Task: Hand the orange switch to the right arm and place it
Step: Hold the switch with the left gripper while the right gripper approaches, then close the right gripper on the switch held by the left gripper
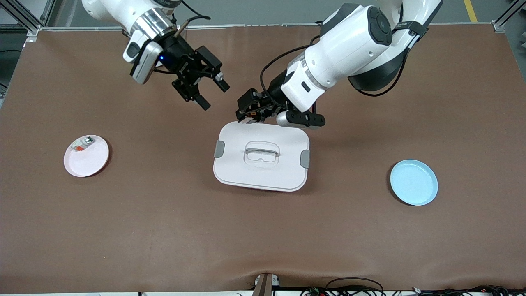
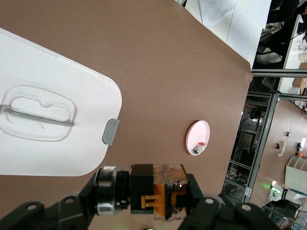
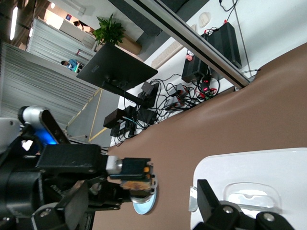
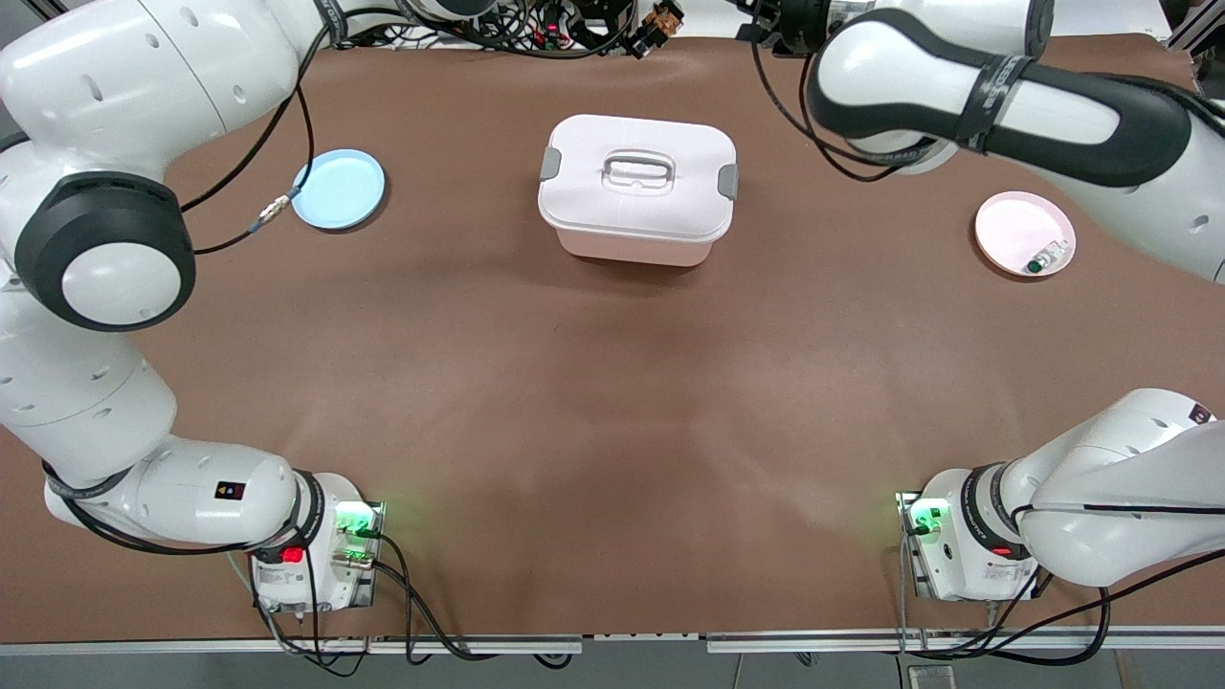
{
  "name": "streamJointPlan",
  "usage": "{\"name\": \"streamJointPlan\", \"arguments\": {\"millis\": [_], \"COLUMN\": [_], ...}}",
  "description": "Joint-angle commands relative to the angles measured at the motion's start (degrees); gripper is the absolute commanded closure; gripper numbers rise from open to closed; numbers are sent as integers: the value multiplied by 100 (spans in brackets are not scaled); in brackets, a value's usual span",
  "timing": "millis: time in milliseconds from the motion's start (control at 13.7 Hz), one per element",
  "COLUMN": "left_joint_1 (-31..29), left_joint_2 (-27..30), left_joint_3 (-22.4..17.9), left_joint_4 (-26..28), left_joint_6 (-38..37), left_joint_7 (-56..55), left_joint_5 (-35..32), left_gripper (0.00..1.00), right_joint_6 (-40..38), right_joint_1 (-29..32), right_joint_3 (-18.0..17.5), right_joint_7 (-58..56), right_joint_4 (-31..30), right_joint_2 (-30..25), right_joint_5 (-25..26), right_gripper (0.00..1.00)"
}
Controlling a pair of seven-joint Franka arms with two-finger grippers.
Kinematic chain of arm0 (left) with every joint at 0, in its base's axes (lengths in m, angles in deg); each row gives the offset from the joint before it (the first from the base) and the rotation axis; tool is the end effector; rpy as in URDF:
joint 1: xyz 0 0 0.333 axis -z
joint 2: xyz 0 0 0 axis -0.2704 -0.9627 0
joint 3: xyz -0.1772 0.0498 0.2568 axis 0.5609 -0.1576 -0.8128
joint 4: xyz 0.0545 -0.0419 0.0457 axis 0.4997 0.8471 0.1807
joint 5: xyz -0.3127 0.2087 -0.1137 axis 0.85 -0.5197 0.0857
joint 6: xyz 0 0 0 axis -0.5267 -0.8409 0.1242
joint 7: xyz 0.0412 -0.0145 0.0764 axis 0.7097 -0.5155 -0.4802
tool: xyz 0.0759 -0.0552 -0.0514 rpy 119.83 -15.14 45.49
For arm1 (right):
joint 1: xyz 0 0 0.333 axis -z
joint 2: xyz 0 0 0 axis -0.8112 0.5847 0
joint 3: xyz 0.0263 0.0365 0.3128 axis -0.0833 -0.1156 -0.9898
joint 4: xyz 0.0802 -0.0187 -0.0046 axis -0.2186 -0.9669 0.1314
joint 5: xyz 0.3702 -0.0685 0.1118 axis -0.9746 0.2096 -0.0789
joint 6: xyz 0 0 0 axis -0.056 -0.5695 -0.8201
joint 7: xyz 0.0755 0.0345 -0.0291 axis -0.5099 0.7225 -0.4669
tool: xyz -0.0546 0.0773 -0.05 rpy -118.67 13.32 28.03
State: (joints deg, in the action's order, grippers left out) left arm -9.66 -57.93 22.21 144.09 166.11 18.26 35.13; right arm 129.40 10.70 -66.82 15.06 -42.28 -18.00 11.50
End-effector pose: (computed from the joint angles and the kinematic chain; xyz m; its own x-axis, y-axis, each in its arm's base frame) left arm 0.5374 -0.4468 0.5690 0.9722 0.2197 -0.0811 0.2166 -0.7116 0.6684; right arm 0.4327 0.3194 0.5713 0.7872 -0.4425 0.4296 0.0765 -0.6210 -0.7800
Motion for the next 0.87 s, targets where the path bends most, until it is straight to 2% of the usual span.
{"name": "streamJointPlan", "arguments": {"millis": [0,291,800], "left_joint_1": [38,56,144], "left_joint_2": [-100,-126,-196], "left_joint_3": [16,16,33], "left_joint_4": [-101,-127,-154], "left_joint_6": [86,253,752], "left_joint_7": [-102,-303,-524], "left_joint_5": [15,50,59], "left_gripper": [72,72,72], "right_joint_6": [471,1149,1615], "right_joint_1": [-288,-552,-693], "right_joint_3": [54,54,63], "right_joint_7": [51,60,25], "right_joint_4": [-126,-99,102], "right_joint_2": [101,462,831], "right_joint_5": [-270,-412,-465], "right_gripper": [0,0,0]}}
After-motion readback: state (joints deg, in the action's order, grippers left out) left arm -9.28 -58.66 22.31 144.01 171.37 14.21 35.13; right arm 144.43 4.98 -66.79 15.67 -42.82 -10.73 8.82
